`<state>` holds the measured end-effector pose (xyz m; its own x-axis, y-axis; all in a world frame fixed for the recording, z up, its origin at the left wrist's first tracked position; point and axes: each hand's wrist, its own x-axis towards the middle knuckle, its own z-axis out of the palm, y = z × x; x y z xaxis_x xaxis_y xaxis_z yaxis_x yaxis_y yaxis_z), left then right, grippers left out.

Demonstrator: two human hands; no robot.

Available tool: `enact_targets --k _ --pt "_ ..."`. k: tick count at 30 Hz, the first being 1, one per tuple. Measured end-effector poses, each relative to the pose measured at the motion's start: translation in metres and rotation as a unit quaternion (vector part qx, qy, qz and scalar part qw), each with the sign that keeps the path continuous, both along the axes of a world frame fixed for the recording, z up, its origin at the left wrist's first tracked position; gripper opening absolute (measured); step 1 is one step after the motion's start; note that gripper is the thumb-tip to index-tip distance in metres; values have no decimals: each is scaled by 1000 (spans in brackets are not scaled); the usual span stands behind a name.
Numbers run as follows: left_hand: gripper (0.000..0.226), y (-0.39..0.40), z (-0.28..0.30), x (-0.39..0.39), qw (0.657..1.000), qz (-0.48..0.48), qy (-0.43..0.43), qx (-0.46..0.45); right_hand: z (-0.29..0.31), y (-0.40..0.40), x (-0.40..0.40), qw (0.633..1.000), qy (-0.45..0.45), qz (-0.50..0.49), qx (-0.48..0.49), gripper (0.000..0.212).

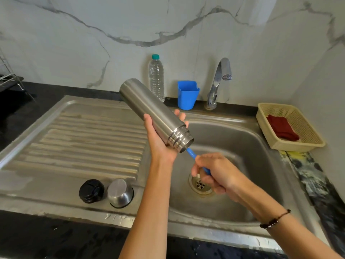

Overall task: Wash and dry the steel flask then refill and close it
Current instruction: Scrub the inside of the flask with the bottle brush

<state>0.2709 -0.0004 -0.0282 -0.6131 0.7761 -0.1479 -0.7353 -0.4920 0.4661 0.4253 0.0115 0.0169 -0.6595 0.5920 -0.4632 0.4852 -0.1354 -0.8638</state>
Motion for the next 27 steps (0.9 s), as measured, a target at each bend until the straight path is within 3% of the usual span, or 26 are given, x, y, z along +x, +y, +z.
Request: enact_targets --k 3,6,8,11,13,15,17,22,27 --pt "53 2 -5 -5 997 21 -23 -69 -12 -4 7 960 -90 12 264 25" --pt "66 6 -8 -1 991 33 -36 -129 -15 -11 6 863 -182 69 466 16" --pt "80 10 -8 2 989 34 -19 -140 -16 -14 2 830 -211 85 509 16" --pt "65 7 -8 -13 985 62 -17 -163 -18 -25 10 791 -215 104 563 14" --pt "58 4 -10 -20 982 76 -34 -172 -21 -29 12 754 -250 109 597 26" --pt "61 7 -8 -14 978 79 -24 -191 -21 -28 2 765 -239 83 592 39" --pt "63 7 -3 -7 977 68 -8 -200 -25 -29 -2 774 -227 84 585 38" --pt "55 1 -5 -11 970 102 -34 -217 -23 -35 11 733 -228 87 635 25" --pt "52 3 -7 -2 966 107 -30 -232 -35 -27 6 767 -199 88 604 36"
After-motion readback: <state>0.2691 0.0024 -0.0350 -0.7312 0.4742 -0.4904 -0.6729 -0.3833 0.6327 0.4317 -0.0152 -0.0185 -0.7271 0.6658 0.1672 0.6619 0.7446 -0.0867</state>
